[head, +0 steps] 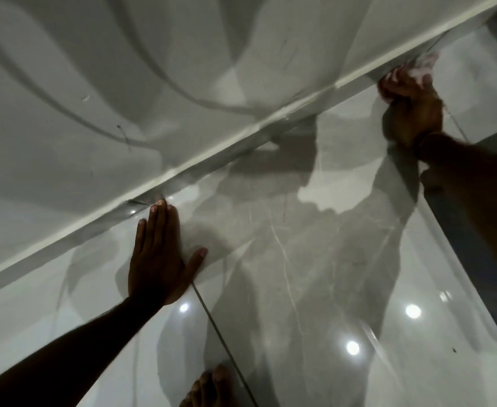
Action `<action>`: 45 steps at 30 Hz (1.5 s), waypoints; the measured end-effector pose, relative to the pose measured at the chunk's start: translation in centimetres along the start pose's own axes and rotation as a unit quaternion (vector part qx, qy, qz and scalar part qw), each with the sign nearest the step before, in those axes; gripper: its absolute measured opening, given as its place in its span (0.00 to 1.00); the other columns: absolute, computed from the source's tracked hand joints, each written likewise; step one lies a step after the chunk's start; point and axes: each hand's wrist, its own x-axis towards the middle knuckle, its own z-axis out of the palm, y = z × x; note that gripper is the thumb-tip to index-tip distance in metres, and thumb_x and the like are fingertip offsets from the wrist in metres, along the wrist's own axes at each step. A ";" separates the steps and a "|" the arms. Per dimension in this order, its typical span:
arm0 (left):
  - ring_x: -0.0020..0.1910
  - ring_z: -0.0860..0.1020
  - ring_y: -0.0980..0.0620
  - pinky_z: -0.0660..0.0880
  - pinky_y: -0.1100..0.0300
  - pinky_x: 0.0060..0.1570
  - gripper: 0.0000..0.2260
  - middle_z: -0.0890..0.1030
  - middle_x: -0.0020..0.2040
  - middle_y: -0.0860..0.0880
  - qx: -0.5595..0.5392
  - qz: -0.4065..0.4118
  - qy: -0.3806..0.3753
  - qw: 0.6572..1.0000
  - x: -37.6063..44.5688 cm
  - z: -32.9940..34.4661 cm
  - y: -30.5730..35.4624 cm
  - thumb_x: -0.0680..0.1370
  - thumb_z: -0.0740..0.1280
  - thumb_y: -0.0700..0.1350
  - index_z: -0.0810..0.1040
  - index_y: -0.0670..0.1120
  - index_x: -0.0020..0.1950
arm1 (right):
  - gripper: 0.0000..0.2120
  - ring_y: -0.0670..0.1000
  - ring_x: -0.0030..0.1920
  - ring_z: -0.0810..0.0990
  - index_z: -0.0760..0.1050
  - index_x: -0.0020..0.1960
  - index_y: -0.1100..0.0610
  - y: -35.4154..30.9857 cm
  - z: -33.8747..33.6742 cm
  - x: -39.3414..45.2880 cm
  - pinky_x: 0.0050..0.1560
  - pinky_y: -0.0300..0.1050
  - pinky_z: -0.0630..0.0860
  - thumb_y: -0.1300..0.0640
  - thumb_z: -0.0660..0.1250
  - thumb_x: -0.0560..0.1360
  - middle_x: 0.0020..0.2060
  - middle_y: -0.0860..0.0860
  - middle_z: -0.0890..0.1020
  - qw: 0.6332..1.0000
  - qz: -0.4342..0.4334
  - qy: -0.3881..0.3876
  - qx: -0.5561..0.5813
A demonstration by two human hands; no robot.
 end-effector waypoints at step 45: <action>0.86 0.51 0.38 0.49 0.44 0.84 0.46 0.52 0.87 0.38 -0.008 0.014 -0.002 1.000 -0.4 -0.9 -1.3 0.80 0.59 0.68 0.50 0.39 0.86 | 0.25 0.57 0.83 0.63 0.68 0.80 0.43 -14.2 13.2 -11.1 0.83 0.59 0.58 0.56 0.54 0.85 0.81 0.46 0.69 0.967 -0.238 -0.049 -0.073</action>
